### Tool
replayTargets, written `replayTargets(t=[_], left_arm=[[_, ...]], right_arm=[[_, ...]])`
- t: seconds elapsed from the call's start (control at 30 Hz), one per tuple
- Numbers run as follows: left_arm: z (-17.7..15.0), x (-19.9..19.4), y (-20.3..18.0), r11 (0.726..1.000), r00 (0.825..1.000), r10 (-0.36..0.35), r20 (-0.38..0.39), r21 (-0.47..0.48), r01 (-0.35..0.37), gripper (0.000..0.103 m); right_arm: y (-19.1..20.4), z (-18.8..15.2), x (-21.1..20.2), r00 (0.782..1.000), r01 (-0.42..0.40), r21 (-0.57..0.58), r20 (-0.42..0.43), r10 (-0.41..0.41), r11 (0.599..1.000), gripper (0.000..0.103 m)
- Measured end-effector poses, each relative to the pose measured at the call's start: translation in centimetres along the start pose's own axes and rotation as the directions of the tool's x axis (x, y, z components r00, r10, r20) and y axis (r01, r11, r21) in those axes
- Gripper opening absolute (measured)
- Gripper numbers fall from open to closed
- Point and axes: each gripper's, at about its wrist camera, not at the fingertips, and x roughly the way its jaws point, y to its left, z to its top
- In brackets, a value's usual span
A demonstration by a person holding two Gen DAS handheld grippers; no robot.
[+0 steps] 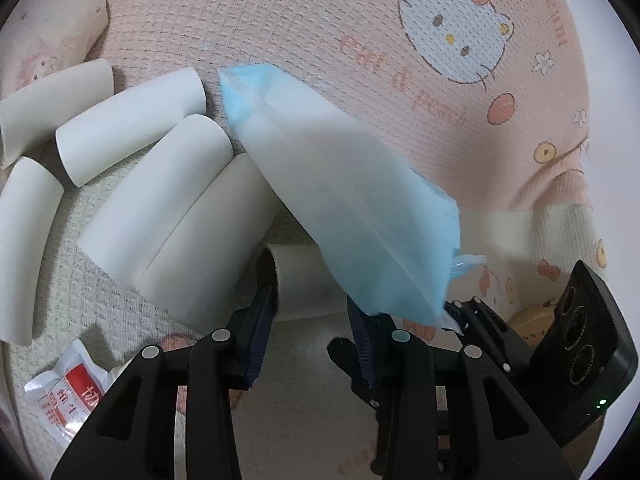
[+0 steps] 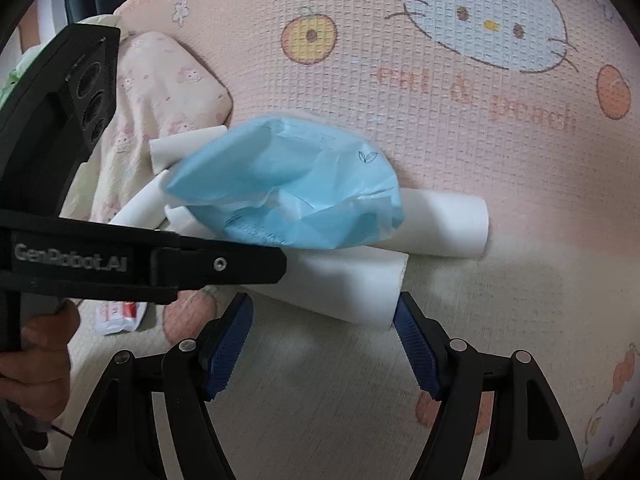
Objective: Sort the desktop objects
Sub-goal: 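Close the right gripper on another white tube beside the blue mask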
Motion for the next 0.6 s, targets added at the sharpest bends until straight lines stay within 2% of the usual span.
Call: replayTargets(t=[0.17, 0.3, 0.47, 0.6], left_arm=[[-0.9, -0.6, -0.1, 0.995, 0.996, -0.083, -0.025, -0.063, 0.082, 0.041], [-2.1, -0.9, -0.4, 0.991, 0.993, -0.111, -0.048, -0.087, 0.106, 0.041], [-3.9, -1.5, -1.5, 0.995, 0.993, -0.092, -0.07, -0.042, 0.089, 0.041], [-4.8, -1.6, -2.0, 0.998, 0.995, -0.063, -0.076, -0.01, 0.062, 0.041]], right_arm=[[0.0, -0.7, -1.7, 1.0, -0.015, 0.047, -0.007, 0.015, 0.999, 0.071], [0.4, -1.7, -3.0, 0.999, -0.017, 0.096, -0.036, 0.021, 0.995, 0.071], [1.6, -3.9, -4.5, 0.997, 0.02, 0.114, -0.074, -0.012, 0.993, 0.071], [2.1, -5.9, -5.7, 0.995, 0.009, 0.151, -0.096, 0.005, 0.988, 0.071]])
